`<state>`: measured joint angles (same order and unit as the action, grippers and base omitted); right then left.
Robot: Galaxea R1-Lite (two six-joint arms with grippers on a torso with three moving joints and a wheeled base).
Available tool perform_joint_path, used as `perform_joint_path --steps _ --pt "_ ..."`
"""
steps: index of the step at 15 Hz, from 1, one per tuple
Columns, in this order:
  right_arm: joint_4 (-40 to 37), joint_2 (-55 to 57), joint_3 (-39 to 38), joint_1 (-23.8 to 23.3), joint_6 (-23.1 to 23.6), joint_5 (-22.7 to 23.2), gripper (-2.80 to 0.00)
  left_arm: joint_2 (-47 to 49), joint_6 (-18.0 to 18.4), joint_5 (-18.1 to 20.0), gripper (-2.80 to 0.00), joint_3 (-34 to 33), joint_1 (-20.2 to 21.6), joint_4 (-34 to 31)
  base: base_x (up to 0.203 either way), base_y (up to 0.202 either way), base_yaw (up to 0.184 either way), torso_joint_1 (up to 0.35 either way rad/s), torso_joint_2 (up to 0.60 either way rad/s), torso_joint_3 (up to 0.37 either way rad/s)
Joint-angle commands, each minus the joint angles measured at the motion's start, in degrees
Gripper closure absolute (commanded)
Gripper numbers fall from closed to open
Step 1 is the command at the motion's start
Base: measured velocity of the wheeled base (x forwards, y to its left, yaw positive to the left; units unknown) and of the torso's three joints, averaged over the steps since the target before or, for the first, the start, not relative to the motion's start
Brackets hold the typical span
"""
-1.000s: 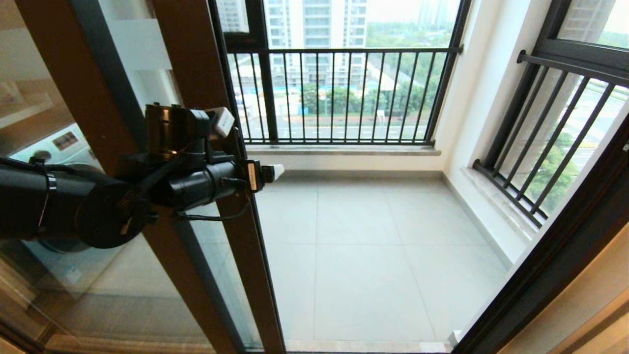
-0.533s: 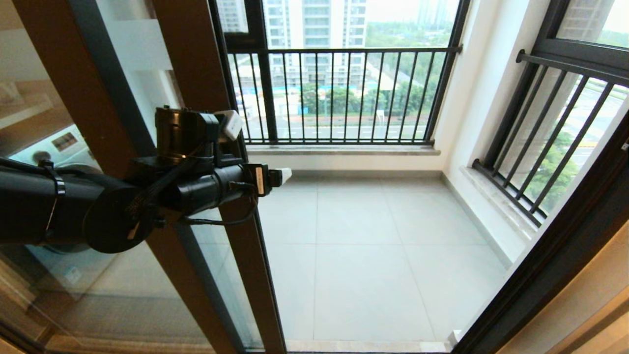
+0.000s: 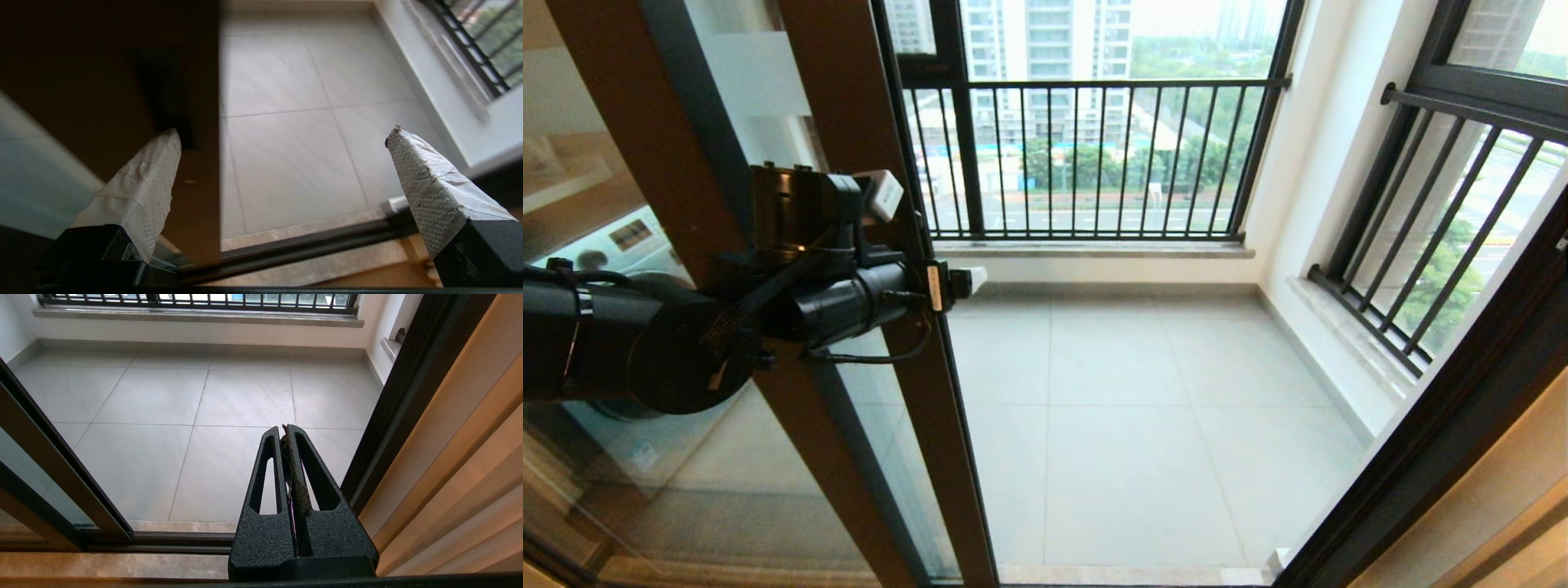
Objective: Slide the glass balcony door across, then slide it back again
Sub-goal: Close the slid door
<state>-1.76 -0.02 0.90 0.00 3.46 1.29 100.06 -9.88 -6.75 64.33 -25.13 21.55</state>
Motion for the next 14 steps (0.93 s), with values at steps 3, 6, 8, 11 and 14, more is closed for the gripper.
perform_joint_path --steps 3,6,8,11,14 --pt "-0.1 0.0 0.0 0.0 0.1 0.0 0.0 1.3 0.0 -0.3 -2.8 0.4 1.2 0.6 0.0 0.0 0.0 0.0 0.0 0.0" --pt "0.0 0.0 0.0 0.0 0.1 0.0 0.0 1.8 0.0 0.0 -2.8 0.6 1.1 0.7 0.0 0.0 0.0 0.0 0.0 0.0" --pt "0.0 0.0 0.0 0.0 0.1 0.0 0.0 1.7 -0.2 0.2 -2.8 0.7 1.1 0.7 0.0 0.0 0.0 0.0 0.0 0.0" --pt "0.0 0.0 0.0 0.0 0.1 0.0 0.0 1.8 -0.2 0.2 -2.8 1.7 1.1 0.7 0.0 0.0 0.0 0.0 0.0 0.0" --pt "0.0 0.0 0.0 0.0 0.1 0.0 0.0 2.3 -0.2 0.3 -2.8 3.4 1.1 0.7 0.0 0.0 0.0 0.0 0.0 0.0"
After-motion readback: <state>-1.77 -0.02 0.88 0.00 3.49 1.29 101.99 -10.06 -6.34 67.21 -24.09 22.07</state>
